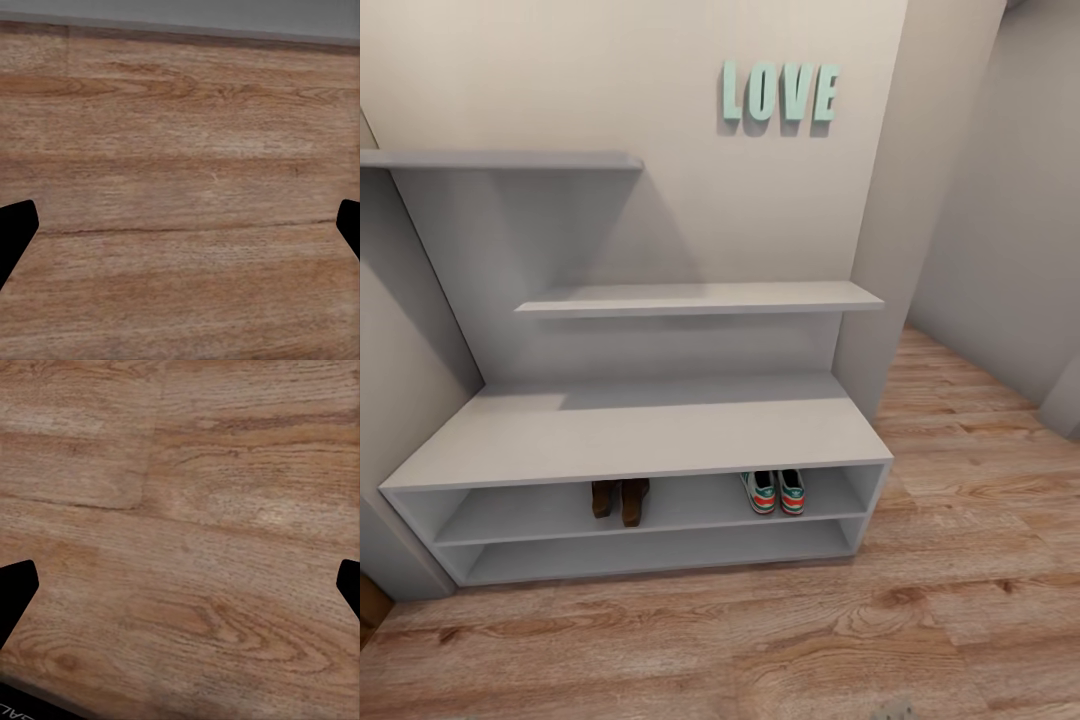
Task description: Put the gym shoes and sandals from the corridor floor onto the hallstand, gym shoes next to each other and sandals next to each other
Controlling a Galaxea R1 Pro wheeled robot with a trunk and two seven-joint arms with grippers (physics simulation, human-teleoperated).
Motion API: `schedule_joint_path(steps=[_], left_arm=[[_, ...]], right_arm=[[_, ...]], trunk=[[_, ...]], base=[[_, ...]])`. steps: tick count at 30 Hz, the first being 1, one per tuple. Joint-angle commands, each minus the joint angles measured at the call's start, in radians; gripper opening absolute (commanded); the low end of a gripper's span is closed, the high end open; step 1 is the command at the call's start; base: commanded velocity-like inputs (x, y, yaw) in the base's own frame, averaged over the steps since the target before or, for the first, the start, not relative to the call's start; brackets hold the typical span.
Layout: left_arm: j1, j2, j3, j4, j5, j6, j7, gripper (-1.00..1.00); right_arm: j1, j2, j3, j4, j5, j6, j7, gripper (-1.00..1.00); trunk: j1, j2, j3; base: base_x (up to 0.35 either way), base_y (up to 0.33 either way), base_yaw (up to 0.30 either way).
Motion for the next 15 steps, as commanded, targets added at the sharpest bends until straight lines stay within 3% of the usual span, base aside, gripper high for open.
schedule_joint_path(steps=[1,15], left_arm=[[-0.001,0.000,0.000,0.001,0.005,-0.001,-0.005,1.00],[-0.001,0.001,0.003,0.001,0.007,-0.001,-0.004,1.00]], right_arm=[[-0.001,0.000,0.008,0.001,-0.008,-0.003,0.003,1.00],[-0.001,0.000,0.008,0.001,-0.008,-0.003,0.003,1.00]], trunk=[[0.000,0.000,-0.001],[0.000,0.000,-0.001]], base=[[0.000,0.000,0.000],[0.000,0.000,0.000]])
